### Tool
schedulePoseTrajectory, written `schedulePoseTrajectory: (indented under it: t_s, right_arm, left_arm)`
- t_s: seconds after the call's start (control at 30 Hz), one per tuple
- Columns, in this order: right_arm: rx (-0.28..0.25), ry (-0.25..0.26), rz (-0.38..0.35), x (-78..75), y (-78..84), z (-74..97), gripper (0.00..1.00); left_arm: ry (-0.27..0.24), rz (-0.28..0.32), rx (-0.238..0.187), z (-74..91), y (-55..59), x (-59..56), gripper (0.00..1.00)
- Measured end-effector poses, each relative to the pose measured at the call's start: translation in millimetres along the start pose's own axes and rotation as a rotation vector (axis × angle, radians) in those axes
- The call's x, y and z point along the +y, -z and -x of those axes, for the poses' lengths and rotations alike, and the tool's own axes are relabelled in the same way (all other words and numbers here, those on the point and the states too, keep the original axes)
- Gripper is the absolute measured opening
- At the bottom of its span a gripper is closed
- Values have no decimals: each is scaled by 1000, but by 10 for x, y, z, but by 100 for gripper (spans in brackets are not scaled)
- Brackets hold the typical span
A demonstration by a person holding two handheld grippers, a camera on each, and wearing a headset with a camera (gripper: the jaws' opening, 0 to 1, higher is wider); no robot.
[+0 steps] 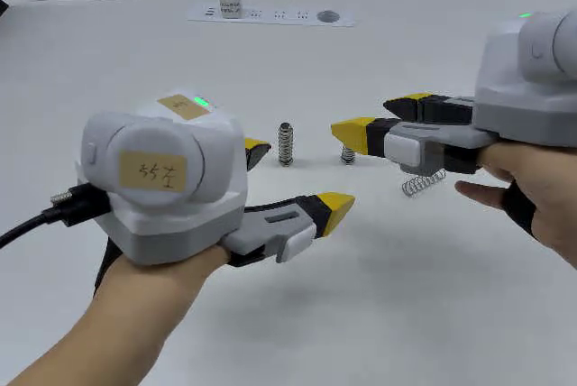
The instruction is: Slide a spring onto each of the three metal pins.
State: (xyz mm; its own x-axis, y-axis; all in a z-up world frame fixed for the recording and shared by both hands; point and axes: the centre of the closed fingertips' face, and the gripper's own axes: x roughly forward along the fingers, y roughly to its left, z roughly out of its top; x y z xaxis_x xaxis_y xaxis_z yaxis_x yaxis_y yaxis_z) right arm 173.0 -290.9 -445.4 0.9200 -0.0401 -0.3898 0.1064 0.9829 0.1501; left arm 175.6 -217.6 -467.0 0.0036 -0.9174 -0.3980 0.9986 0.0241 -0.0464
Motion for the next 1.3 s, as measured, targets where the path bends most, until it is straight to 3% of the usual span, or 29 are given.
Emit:
schedulePoseTrajectory:
  t_s: [0.3,0.53,0.8,1.3]
  right_arm:
    - [-3,-10,9,24,17,211,57]
    - [1,-10,2,31,72,356,61]
    - [14,-23,17,51,145,513,65]
    - [53,0,75,7,365,847,69]
  left_arm:
    - [33,4,-27,-58,-21,-108,61]
    - [42,-10,-26,-103,-6,-146,59]
    - [70,-43,-12,-166,28,-270,57]
    - [117,-119,-5,-320,-97,-370,52]
